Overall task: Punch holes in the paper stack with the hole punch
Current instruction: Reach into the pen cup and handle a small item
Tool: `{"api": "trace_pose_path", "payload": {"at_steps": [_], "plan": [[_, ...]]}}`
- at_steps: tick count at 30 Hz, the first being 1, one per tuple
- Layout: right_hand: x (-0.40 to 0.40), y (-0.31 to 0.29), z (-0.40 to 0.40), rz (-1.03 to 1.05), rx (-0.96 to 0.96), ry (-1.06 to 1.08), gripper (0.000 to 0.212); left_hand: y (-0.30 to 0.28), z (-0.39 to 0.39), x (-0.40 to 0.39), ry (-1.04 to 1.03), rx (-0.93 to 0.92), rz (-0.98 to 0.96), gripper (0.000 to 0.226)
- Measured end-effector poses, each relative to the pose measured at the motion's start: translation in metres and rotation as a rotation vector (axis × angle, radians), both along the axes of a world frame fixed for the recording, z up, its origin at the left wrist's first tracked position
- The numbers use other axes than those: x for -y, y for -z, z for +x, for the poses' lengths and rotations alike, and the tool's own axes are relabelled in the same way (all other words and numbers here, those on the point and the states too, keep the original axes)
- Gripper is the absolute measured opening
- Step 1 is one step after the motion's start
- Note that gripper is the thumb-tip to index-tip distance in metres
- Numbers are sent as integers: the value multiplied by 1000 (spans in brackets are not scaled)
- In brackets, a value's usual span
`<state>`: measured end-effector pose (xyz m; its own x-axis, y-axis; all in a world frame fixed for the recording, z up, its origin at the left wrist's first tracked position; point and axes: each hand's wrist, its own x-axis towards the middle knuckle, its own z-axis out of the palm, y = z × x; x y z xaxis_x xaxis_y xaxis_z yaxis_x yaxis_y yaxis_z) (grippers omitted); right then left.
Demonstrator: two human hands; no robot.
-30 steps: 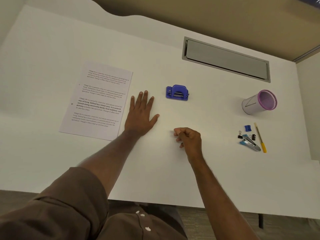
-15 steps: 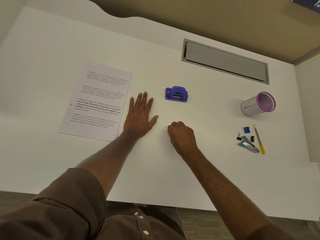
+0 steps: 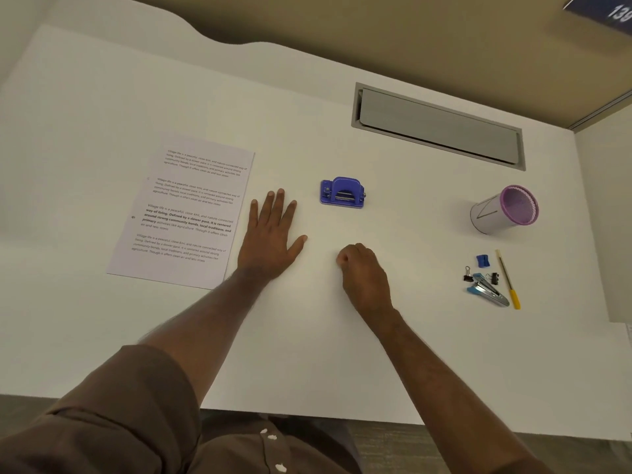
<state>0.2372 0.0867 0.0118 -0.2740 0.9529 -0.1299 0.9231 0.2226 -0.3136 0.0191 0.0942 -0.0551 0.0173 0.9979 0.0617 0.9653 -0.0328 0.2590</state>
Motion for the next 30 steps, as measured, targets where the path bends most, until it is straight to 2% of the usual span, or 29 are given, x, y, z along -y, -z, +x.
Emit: {"api": "trace_pose_path", "payload": {"at_steps": [3,6,9,12,19,24,30], "plan": [[-21,-12,16,-77,-341,274,15,1,0,0,-1,1,5,74],[-50,-36,41,-144,-591,479,19,-1,0,1,3,9,-9,74],[-79,-63,71,-108,-719,589,29,-3,0,1,4,28,-3,74],[-106,-89,102,-22,-784,647,29,-3,0,1,6,26,-8,75],[-162,-111,179,145,-737,835,12,3,-1,1,2,47,18,78],[-180,-109,223,236,-487,893,20,2,0,1,-8,51,16,78],[-194,-112,246,219,-359,968,13,-3,1,1,-25,46,6,77]]}}
